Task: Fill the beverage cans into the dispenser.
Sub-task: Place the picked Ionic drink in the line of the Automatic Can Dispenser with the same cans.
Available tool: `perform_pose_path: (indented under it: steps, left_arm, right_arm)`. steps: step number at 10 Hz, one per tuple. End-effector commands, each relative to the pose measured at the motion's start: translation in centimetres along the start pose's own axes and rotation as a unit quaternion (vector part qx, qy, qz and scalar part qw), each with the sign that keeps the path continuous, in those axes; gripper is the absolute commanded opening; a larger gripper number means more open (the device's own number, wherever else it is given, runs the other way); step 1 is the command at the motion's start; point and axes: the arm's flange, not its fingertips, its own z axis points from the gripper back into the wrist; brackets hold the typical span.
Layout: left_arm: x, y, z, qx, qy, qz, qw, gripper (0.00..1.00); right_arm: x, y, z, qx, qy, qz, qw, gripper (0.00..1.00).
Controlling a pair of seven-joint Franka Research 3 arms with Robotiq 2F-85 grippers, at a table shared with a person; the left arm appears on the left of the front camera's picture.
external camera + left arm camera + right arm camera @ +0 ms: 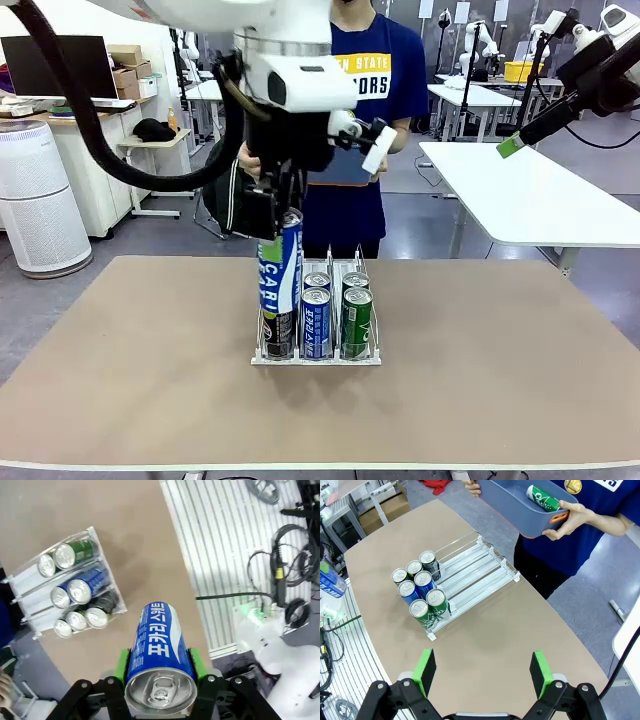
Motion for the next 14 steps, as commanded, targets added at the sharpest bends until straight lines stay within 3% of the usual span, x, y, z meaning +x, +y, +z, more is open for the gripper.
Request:
perform_pose_path:
  steps: [1,2,4,8,9,14]
  left_arm:
    - [0.5,1.6,-2.3,0.062,-0.018,-0.011,0.998,0.58]
    - [0.3,3.3,-4.0,0.064,-0.046,0.022,0.997,0.58]
    - [1.7,4.0,-6.1,0.054,-0.051,0.052,0.996,0.58]
    - [1.2,6.9,-9.3,0.064,-0.066,0.059,0.994,0.58]
    - [0.2,6.1,-8.0,0.057,-0.072,0.035,0.995,0.58]
    - [1.5,6.7,-10.0,0.022,-0.035,0.087,0.995,0.58]
  right_arm:
    - [-0.1,0.0,-0.1,0.000,0.000,0.000,1.000,1.00]
    - [-0.1,0.0,-0.1,0.000,0.000,0.000,1.000,1.00]
    - [-0.1,0.0,-0.1,0.000,0.000,0.000,1.000,1.00]
    - [-0.1,0.0,-0.1,0.000,0.000,0.000,1.000,1.00]
    - [-0.1,0.0,-0.1,0.000,0.000,0.000,1.000,1.00]
    - [-0.1,0.0,-0.1,0.000,0.000,0.000,1.000,1.00]
